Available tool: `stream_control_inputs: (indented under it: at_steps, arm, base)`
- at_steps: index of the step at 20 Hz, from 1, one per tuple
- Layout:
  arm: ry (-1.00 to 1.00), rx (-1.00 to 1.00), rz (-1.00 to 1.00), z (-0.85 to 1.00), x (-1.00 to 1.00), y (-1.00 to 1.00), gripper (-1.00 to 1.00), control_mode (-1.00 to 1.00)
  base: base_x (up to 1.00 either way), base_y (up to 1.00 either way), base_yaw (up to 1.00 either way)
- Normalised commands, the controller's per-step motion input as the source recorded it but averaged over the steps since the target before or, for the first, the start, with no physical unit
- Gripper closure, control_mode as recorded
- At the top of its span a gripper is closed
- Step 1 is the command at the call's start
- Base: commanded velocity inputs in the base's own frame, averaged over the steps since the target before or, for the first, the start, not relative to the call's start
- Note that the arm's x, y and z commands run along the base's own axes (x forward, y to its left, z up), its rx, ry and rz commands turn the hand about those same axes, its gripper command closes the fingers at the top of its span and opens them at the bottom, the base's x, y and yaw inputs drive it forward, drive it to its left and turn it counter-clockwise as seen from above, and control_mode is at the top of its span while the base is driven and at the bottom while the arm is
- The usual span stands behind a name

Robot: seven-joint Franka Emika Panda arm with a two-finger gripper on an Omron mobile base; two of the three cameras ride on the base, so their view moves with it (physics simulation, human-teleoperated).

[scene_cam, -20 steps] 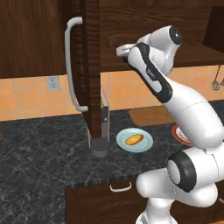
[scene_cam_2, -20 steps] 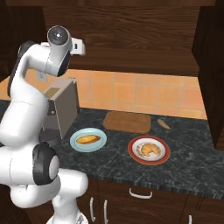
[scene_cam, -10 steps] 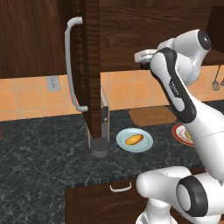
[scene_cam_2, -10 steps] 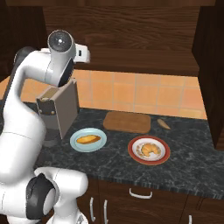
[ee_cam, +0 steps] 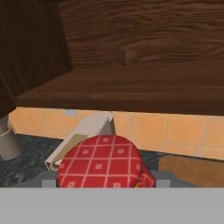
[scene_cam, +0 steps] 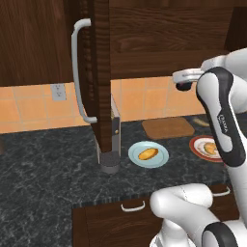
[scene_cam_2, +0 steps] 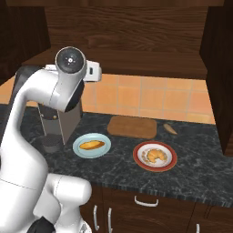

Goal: From the different types of pastries on the counter, select a croissant and place it on the cutting board. Then retrieve a jar of jam from the cabinet and place it alongside the croissant on the cutting board.

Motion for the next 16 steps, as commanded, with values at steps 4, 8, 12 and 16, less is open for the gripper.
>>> stream_control_inputs:
  at_steps: [4,8,12,16]
  arm:
    - [0.00,0.00,0.00,-0.70,-0.15,-0.04,1.00,-1.00]
    - [-0.02,0.02,0.01,-0.71,-0.16,-0.08,1.00,-1.00]
    - [-0.08,0.04,0.08,-0.69,-0.01,-0.06,1.00,-1.00]
    - [-0.03,0.02,0.14,-0.49,0.20,-0.02,1.00,-1.00]
  base:
    - [0.00,0.00,0.00]
    - [0.00,0.00,0.00]
    - [0.00,0.00,0.00]
    - [0.00,0.00,0.00]
